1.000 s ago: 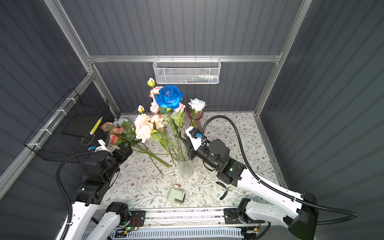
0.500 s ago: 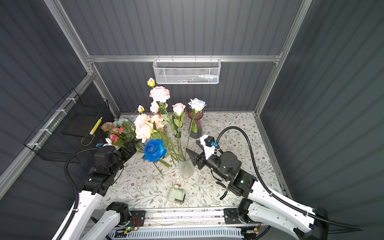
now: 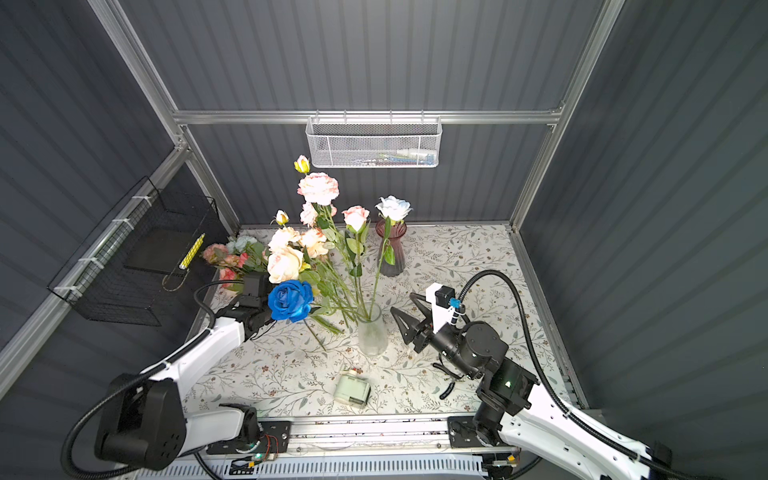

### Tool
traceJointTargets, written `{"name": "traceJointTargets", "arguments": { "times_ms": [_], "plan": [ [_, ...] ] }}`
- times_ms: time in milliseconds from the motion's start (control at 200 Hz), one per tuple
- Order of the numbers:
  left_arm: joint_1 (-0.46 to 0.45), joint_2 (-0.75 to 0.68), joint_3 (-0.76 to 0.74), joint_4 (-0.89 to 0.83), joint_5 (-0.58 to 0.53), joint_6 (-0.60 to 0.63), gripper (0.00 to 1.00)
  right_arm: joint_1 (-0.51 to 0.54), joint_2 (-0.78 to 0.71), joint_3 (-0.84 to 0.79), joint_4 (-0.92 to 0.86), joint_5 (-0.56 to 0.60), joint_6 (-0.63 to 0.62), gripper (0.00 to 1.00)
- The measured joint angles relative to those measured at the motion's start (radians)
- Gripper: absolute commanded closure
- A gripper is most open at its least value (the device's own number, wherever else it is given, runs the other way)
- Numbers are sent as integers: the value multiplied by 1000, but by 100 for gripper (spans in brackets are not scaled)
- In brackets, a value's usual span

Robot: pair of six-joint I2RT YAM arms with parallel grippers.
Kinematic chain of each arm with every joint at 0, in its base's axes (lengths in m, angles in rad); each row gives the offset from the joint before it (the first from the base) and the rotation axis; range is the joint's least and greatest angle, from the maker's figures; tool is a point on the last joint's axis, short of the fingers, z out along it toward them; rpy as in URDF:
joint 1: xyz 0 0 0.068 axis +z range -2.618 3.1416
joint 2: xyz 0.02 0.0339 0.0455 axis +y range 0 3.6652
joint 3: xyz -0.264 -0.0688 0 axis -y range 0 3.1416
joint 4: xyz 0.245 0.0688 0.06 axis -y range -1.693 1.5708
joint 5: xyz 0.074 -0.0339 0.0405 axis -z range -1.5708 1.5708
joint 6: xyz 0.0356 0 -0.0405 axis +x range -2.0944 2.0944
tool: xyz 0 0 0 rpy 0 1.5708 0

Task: Arrange the flowers into the vase
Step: 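Open and withdraw right gripper from the vase while left gripper reaches into the bunch, then grasp a pink rose stem in the bunch with the left gripper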

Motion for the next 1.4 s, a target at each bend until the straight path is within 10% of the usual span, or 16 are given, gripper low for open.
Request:
{"name": "traceJointTargets", "arguments": {
  "times_ms": [445,880,1105,1400],
  "plan": [
    [95,284,69,131,1,-26,59,0,-47,-14,-48,22,6,35],
    [95,325,95,201,17,-43,74,0,-32,-14,-52,30,6,35],
    [95,370,95,209,27,-47,100,0,-32,-14,-53,34,5,35],
    [94,221,90,184,26,-48,100,0,-42,-14,-53,42,5,36]
  ]
}}
